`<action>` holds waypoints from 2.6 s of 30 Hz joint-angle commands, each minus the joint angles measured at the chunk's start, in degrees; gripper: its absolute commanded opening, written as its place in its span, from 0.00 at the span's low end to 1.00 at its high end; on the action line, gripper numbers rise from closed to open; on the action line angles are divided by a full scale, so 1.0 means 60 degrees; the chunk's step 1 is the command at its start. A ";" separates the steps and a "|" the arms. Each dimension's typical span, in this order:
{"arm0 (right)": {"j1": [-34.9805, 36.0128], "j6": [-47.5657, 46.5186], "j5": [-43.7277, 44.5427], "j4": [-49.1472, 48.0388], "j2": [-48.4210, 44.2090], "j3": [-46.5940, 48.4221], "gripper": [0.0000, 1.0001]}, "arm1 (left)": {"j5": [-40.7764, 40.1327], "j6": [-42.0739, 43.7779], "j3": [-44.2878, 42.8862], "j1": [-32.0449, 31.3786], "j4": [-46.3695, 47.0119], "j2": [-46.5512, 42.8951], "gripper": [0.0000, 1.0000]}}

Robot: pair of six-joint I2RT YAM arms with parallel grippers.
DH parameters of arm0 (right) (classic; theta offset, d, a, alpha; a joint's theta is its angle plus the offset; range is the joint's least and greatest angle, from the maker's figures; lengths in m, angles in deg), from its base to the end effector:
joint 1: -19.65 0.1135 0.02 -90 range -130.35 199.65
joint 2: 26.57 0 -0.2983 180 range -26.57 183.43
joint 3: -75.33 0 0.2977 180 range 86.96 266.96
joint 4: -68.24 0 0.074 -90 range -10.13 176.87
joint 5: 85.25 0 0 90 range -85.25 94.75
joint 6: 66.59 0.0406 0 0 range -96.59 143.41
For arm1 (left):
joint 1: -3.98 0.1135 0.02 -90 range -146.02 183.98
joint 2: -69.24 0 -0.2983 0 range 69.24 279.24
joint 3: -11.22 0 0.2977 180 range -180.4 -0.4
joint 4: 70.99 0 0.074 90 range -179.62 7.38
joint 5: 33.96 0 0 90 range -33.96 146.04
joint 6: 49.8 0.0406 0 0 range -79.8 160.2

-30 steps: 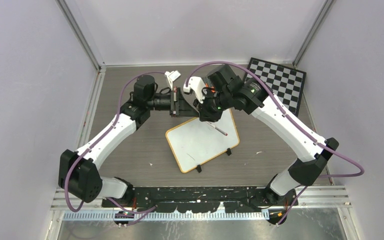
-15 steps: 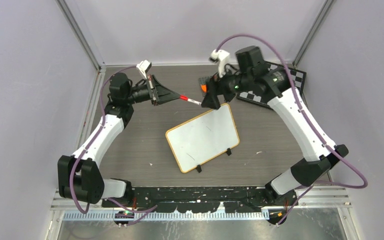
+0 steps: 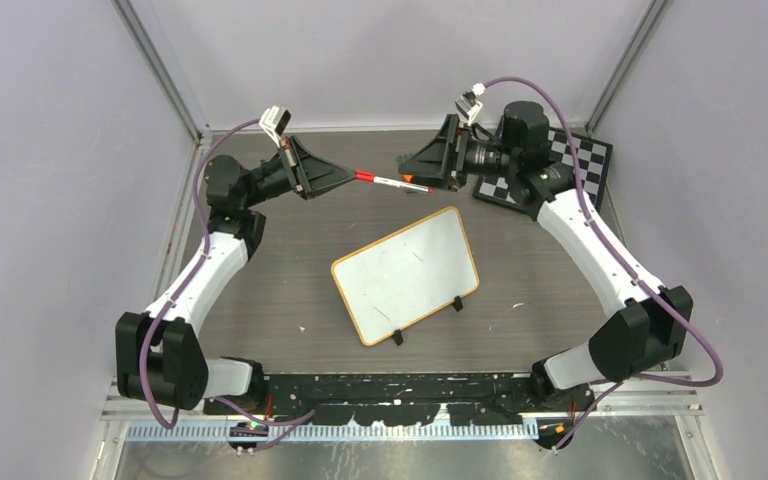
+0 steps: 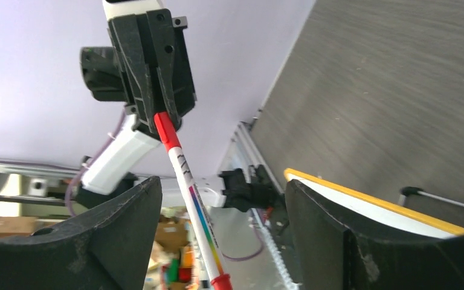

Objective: Write a sentence on the whiteboard
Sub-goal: Pick up the whiteboard marker at the center of the board, then open the pen cap.

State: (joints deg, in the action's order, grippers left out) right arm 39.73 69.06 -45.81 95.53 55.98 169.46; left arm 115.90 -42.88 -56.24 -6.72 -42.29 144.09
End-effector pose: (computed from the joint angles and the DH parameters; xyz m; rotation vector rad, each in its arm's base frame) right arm 0.3358 0.1561 0.4420 -0.2474 2.0440 1.5659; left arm 0.3130 -0.0949 0.3974 0.1172 1.7072 -1.9130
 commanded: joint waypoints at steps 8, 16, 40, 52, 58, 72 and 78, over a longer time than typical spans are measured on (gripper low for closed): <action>0.0654 0.4605 -0.0664 -0.5580 0.0159 -0.0776 0.68 | -0.0962 -0.0604 0.0372 -0.0019 0.1455 -0.0214 0.00; 0.0822 0.4191 -0.0734 -0.4982 0.0155 -0.0804 0.70 | -0.1203 -0.0547 0.0335 -0.0004 0.1420 -0.0323 0.00; 0.1013 0.4242 -0.0574 -0.5053 0.0335 -0.0713 0.48 | -0.1538 -0.0580 0.0400 0.0002 0.1398 -0.0271 0.00; 0.1112 0.3808 -0.0347 -0.4512 0.0452 -0.0495 0.32 | -0.1535 -0.0205 0.0493 -0.0240 0.1063 -0.0374 0.00; 0.1116 0.3546 -0.0332 -0.4240 0.0439 -0.0408 0.06 | -0.1427 -0.0008 0.0560 -0.0259 0.0746 -0.0480 0.00; 0.1124 0.2473 -0.0729 -0.3105 0.0169 -0.0512 0.00 | -0.0814 0.1013 0.0269 -0.0168 -0.0629 -0.0695 0.52; 0.1174 0.2463 -0.0878 -0.3123 0.0170 -0.0536 0.00 | -0.0775 0.1162 0.0235 -0.0322 -0.0698 -0.0616 0.48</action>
State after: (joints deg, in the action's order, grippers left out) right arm 46.24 84.80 -49.24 77.61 58.95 164.76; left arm 109.82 -37.68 -52.83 -8.03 -46.77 141.03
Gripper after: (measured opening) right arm 0.178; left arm 0.494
